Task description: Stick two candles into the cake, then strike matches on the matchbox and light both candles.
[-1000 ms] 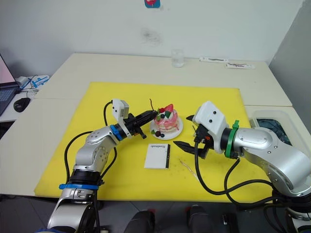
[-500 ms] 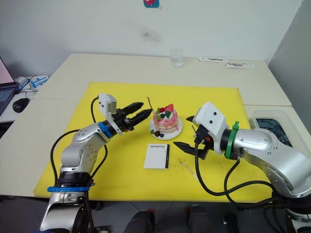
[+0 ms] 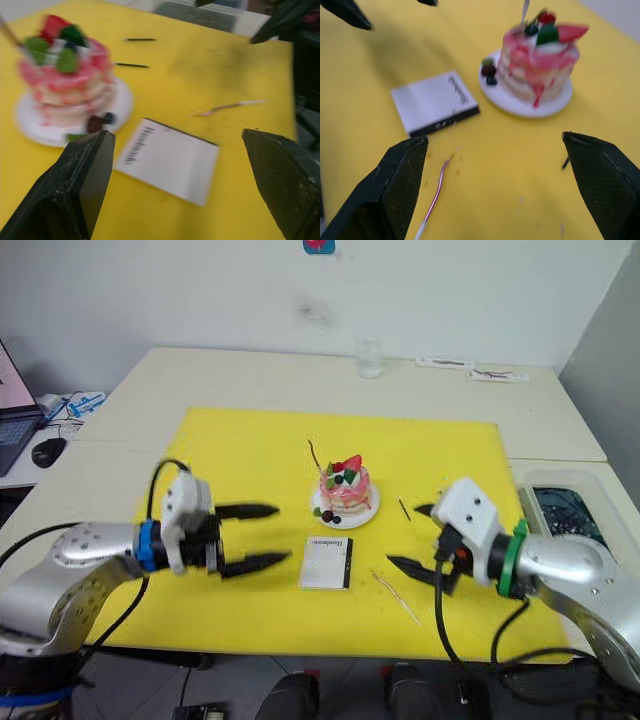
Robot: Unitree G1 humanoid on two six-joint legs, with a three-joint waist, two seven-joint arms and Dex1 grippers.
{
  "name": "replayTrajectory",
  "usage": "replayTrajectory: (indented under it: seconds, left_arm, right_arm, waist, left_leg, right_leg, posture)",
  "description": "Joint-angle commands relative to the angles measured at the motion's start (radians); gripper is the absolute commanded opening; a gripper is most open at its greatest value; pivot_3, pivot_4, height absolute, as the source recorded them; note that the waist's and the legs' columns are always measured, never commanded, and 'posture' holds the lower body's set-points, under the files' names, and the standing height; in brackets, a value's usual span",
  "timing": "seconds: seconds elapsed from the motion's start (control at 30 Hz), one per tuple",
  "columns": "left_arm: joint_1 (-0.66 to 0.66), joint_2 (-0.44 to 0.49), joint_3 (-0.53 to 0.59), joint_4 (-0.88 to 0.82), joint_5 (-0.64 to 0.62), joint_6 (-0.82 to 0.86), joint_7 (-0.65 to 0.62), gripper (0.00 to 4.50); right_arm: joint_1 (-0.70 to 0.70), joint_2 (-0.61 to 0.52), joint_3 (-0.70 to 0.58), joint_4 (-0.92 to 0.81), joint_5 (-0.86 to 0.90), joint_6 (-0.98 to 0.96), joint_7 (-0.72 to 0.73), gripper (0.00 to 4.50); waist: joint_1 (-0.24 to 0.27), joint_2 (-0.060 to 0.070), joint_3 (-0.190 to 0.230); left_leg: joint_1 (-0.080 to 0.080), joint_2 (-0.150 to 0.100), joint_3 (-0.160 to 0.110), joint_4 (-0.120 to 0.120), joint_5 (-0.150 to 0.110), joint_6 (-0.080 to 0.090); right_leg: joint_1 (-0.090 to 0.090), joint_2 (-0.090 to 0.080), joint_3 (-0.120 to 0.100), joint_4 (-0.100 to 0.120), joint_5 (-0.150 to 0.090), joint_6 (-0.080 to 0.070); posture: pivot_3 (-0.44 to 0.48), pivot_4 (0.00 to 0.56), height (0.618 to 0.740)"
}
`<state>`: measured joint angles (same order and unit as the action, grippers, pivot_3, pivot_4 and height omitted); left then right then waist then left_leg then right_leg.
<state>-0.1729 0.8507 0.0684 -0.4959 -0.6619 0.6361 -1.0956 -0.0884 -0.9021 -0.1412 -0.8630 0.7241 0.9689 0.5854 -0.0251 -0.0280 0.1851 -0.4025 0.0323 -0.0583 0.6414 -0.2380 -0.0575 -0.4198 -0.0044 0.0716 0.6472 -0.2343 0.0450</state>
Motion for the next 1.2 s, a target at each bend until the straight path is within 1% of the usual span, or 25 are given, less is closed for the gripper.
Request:
replayTrajectory:
  seconds: [0.03,0.13,0.23,0.37,0.57,0.67,0.87,0.9,1.0,1.03,1.2]
  left_arm:
    - [0.027,0.034,-0.037,-0.118,-0.045,0.013,-0.05,4.47]
    - [0.054,0.034,-0.087,-0.158,-0.012,-0.022,-0.061,4.47]
    - [0.052,0.027,-0.116,-0.155,0.001,-0.04,-0.07,4.47]
    - [0.036,0.022,-0.13,-0.13,0.0,-0.058,-0.084,4.47]
    - [0.03,0.015,-0.137,-0.093,0.007,-0.088,-0.101,4.47]
    - [0.036,0.017,-0.135,-0.09,0.008,-0.099,-0.104,4.5]
    - [0.046,0.021,-0.13,-0.091,0.015,-0.109,-0.099,4.5]
    - [0.048,0.02,-0.13,-0.092,0.015,-0.108,-0.097,4.5]
    - [0.047,0.018,-0.129,-0.097,0.011,-0.105,-0.086,4.5]
    - [0.046,0.017,-0.13,-0.097,0.011,-0.105,-0.084,4.5]
    - [0.032,0.013,-0.134,-0.092,0.011,-0.099,-0.072,4.5]
  right_arm:
    - [0.137,-0.039,-0.036,-0.075,-0.051,-0.031,0.009,4.5]
    - [0.259,-0.027,-0.005,-0.089,-0.121,-0.072,-0.022,4.5]
    - [0.311,0.025,0.05,-0.092,-0.174,-0.098,-0.078,4.5]
    - [0.332,0.075,0.124,-0.087,-0.239,-0.125,-0.12,4.5]
    - [0.321,0.136,0.205,-0.064,-0.314,-0.151,-0.167,4.5]
    - [0.317,0.148,0.23,-0.058,-0.338,-0.153,-0.172,3.89]
    - [0.311,0.138,0.269,-0.052,-0.37,-0.143,-0.161,1.74]
    - [0.313,0.134,0.272,-0.053,-0.375,-0.144,-0.159,1.27]
    - [0.315,0.128,0.276,-0.055,-0.375,-0.132,-0.151,0.17]
    - [0.314,0.128,0.276,-0.057,-0.374,-0.13,-0.148,0.05]
    - [0.295,0.134,0.253,-0.065,-0.361,-0.119,-0.139,0.05]
  waist:
    - [-0.002,0.0,0.0]
    - [-0.005,0.0,0.0]
    - [-0.009,0.0,0.0]
    - [-0.008,0.0,0.0]
    - [-0.008,0.0,0.0]
    - [-0.008,0.0,0.0]
    - [-0.007,0.0,0.0]
    - [-0.007,0.0,0.0]
    - [-0.007,0.0,0.0]
    - [-0.007,0.0,0.0]
    - [-0.007,0.0,0.0]
  left_leg:
    - [0.0,0.0,0.0,0.0,0.0,0.0]
    - [0.002,0.001,0.001,0.001,0.0,0.0]
    - [0.004,0.003,0.001,0.002,0.0,0.0]
    - [0.004,0.005,0.003,0.004,0.0,0.0]
    - [0.003,0.005,0.005,0.003,0.0,0.0]
    - [0.003,0.006,0.005,0.002,0.0,0.0]
    - [0.002,0.005,0.005,0.001,-0.001,-0.001]
    - [0.002,0.005,0.005,0.001,-0.001,-0.001]
    - [0.003,0.005,0.005,0.002,-0.001,-0.001]
    - [0.003,0.005,0.005,0.002,-0.001,-0.001]
    - [0.003,0.006,0.005,0.003,-0.001,-0.001]
  right_leg:
    - [0.0,0.0,0.0,0.0,0.0,0.0]
    - [0.0,0.001,0.0,0.001,0.0,0.0]
    - [0.0,0.002,0.0,0.001,0.0,0.0]
    - [0.0,0.002,0.0,0.0,0.0,0.0]
    - [-0.001,0.002,0.0,0.0,0.0,0.0]
    - [-0.001,0.002,0.0,0.0,0.0,0.0]
    - [-0.001,0.002,0.0,0.0,0.0,0.0]
    - [-0.001,0.002,0.0,0.0,0.0,0.0]
    - [-0.001,0.002,0.0,0.0,0.0,0.0]
    - [-0.001,0.002,0.0,0.0,0.0,0.0]
    - [-0.001,0.002,0.0,0.0,0.0,0.0]
  posture:
    - [0.0,0.15,0.74]
    - [0.0,0.15,0.74]
    - [0.0,0.15,0.74]
    - [0.0,0.15,0.74]
    - [0.0,0.15,0.74]
    - [0.0,0.15,0.74]
    - [0.0,0.15,0.74]
    - [0.0,0.15,0.74]
    - [0.0,0.15,0.74]
    - [0.0,0.15,0.74]
    - [0.0,0.15,0.74]
